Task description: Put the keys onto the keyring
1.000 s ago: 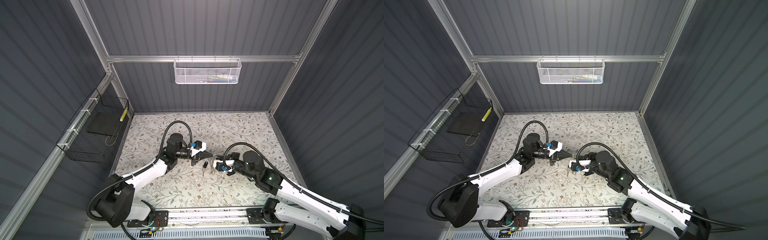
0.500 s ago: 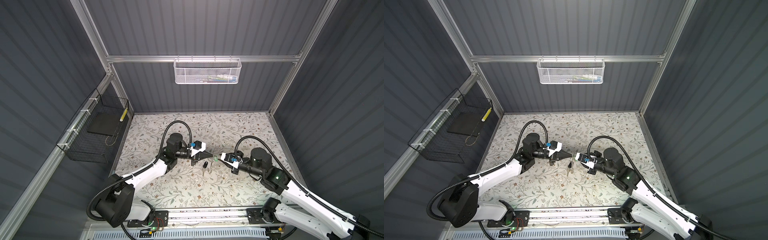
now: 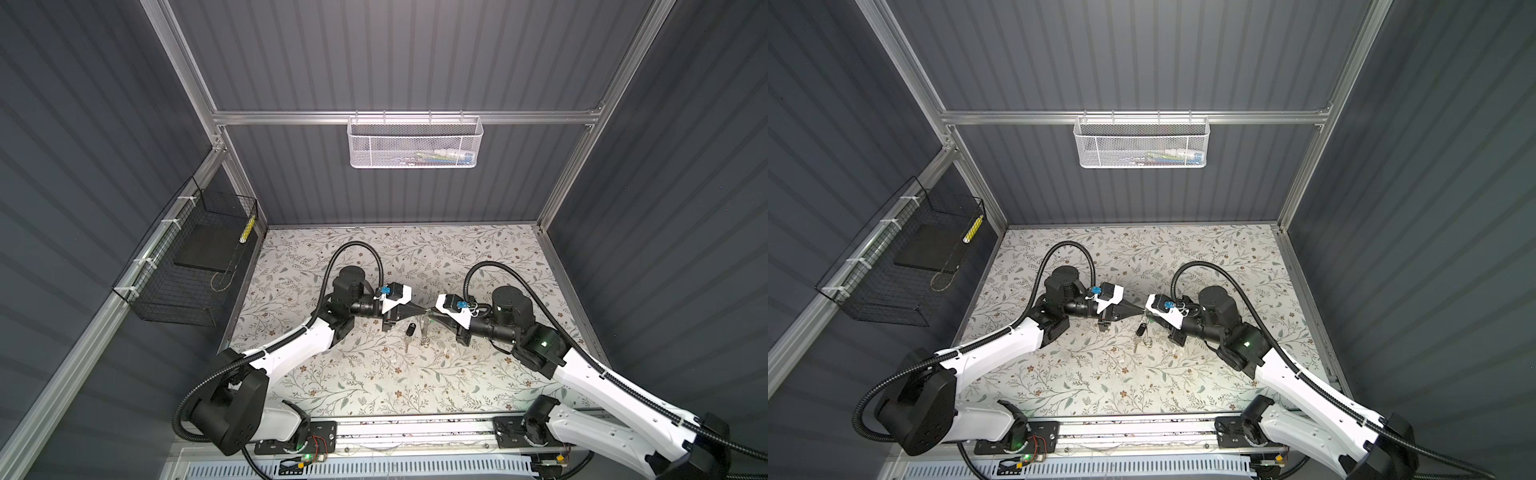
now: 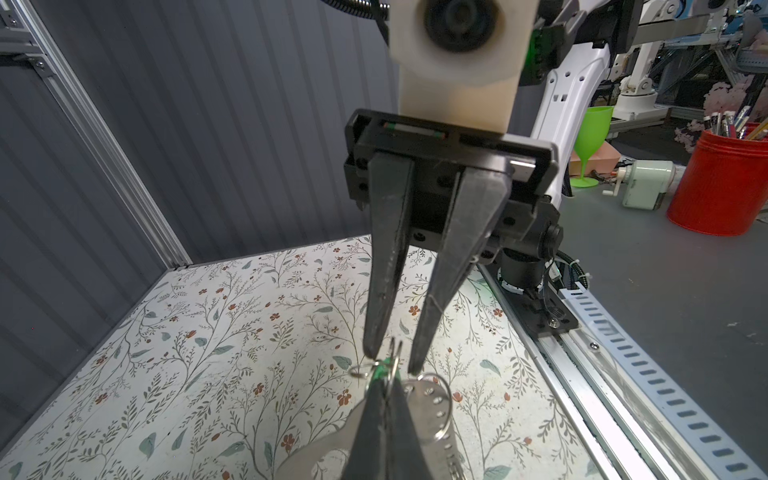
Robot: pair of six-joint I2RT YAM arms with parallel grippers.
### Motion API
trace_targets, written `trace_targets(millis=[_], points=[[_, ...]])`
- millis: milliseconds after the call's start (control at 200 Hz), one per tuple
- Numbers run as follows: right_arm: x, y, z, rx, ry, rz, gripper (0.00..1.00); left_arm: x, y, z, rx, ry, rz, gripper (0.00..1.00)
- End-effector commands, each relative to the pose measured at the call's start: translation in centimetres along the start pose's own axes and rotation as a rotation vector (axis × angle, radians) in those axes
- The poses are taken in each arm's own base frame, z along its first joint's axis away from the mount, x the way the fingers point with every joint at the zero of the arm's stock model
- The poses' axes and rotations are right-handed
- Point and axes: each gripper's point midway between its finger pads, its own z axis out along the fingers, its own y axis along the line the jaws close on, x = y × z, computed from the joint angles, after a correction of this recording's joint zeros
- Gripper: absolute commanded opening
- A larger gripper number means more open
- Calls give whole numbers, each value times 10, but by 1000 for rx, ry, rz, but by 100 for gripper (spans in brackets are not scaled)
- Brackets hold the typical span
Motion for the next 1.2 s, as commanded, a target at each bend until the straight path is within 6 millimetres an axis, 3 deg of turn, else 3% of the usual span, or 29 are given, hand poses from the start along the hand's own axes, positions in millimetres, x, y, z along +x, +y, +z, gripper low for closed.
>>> trace_targets(millis=[0,605,710,1191], points=[[-15,-9,-2,25,-32,16,18,-16,0,-5,1,-21,62,0],[-13,-5,-2,9,-33,13,0,-8,1,-5,-11,19,75,0],[-10,-7,-3,11,-2,25,0,-6,5,-7,-41,62,100,21],[2,-5,-1,-34,111,80,0,-15,10,-16,-49,246,245,29]])
